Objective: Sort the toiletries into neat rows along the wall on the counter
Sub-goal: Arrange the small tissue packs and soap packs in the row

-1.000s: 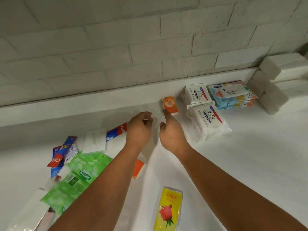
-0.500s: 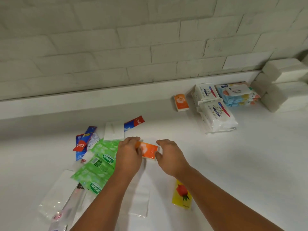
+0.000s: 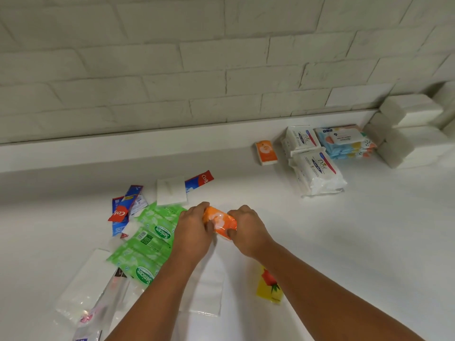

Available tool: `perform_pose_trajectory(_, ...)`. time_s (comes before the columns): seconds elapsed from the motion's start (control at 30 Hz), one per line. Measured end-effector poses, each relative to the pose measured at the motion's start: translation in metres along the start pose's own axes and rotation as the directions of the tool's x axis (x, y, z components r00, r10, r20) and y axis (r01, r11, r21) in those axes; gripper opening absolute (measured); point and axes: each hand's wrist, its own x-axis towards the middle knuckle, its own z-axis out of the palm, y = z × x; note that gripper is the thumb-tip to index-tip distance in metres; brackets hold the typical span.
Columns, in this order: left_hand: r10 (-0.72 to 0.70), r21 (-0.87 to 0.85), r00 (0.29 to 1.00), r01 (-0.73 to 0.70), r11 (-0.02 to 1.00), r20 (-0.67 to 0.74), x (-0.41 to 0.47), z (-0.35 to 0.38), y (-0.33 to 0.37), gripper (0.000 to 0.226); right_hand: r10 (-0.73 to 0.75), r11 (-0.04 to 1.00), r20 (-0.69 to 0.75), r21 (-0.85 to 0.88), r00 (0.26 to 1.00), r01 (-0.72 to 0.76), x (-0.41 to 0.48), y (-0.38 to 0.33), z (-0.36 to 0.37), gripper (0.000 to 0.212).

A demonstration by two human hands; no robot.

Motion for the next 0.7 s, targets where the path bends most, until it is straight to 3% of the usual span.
perform_pose_trajectory(0.23, 0.045, -0.285, 0.994, -0.072, 0.956, -0.101, 0.006, 0.002, 0.023, 0.046, 0.092, 0.932, -0.032, 0.355, 0.995, -0.075, 0.001, 0.020, -0.009, 0.011)
perform_pose_trajectory(0.33, -0.023, -0.354, 0.986, -0.038, 0.934, -0.166, 0.012, 0.010, 0.033, 0.043, 0.171, 0.866, -0.023, 0.480, 0.985, -0.140, 0.006, 0.029, -0.019, 0.008)
perform_pose_trajectory(0.43, -0.180, -0.458, 0.980, 0.121, 0.881, -0.088, 0.019, 0.022, 0.046, 0.040, 0.259, 0.760, -0.037, 0.624, 0.965, -0.180, 0.012, 0.038, -0.034, 0.007)
perform_pose_trajectory(0.53, -0.227, -0.543, 0.974, 0.198, 0.816, 0.015, 0.025, 0.037, 0.058, 0.021, 0.274, 0.670, -0.028, 0.723, 0.961, -0.170, 0.017, 0.046, -0.050, 0.013)
perform_pose_trajectory(0.7, -0.215, -0.569, 0.976, 0.191, 0.800, 0.026, 0.055, 0.053, 0.090, 0.013, 0.256, 0.689, -0.116, 0.718, 0.960, -0.098, 0.039, 0.068, -0.070, 0.018)
